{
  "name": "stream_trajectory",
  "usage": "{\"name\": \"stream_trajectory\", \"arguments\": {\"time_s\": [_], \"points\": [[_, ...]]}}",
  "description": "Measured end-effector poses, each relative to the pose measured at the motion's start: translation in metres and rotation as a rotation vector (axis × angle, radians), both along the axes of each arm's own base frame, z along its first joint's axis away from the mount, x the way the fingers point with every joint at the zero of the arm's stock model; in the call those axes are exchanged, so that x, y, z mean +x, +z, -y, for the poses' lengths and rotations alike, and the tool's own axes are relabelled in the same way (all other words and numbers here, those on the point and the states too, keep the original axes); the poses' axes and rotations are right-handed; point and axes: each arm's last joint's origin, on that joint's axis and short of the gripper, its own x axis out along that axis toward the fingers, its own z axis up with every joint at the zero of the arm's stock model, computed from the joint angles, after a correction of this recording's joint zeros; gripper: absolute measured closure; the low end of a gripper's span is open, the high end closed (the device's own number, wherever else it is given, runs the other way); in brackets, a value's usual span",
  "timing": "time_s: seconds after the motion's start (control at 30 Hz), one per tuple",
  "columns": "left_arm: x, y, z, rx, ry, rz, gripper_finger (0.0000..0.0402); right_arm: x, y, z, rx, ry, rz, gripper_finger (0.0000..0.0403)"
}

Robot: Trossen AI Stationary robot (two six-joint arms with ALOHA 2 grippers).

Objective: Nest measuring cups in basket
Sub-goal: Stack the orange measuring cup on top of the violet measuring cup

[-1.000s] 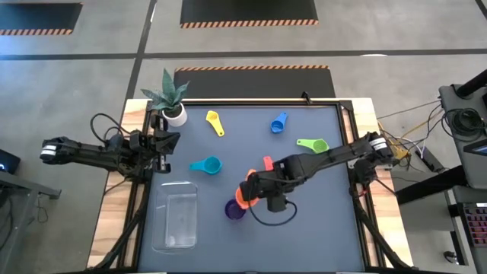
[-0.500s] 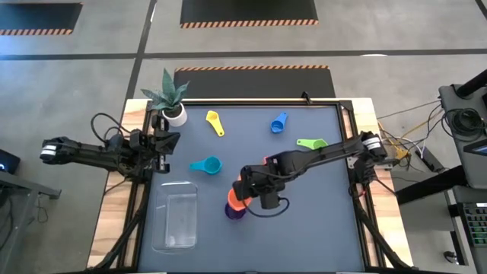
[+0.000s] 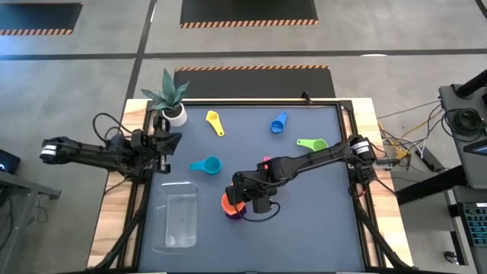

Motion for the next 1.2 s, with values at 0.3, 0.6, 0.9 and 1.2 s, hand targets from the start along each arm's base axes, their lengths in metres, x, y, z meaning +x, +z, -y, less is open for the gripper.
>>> {"name": "stream_trajectory", "arguments": {"time_s": [0.3,0.6,0.9,1.2], "points": [[0.0,0.0,0.0,0.0,0.0,0.001,0.0402,0.002,-0.019,-0.007,-0.004,0.021,-0.071,0.0394],[0.0,0.0,0.0,0.0,0.0,0.0,0.0402,0.003,-0.023,-0.008,-0.006,0.022,-0.082,0.0394],[0.0,0.0,0.0,0.0,0.0,0.0,0.0402,0.002,-0.024,-0.008,-0.007,0.022,-0.087,0.0394],[0.0,0.0,0.0,0.0,0.0,0.0,0.0402,0.002,-0.027,-0.008,-0.009,0.024,-0.089,0.0394]]}}
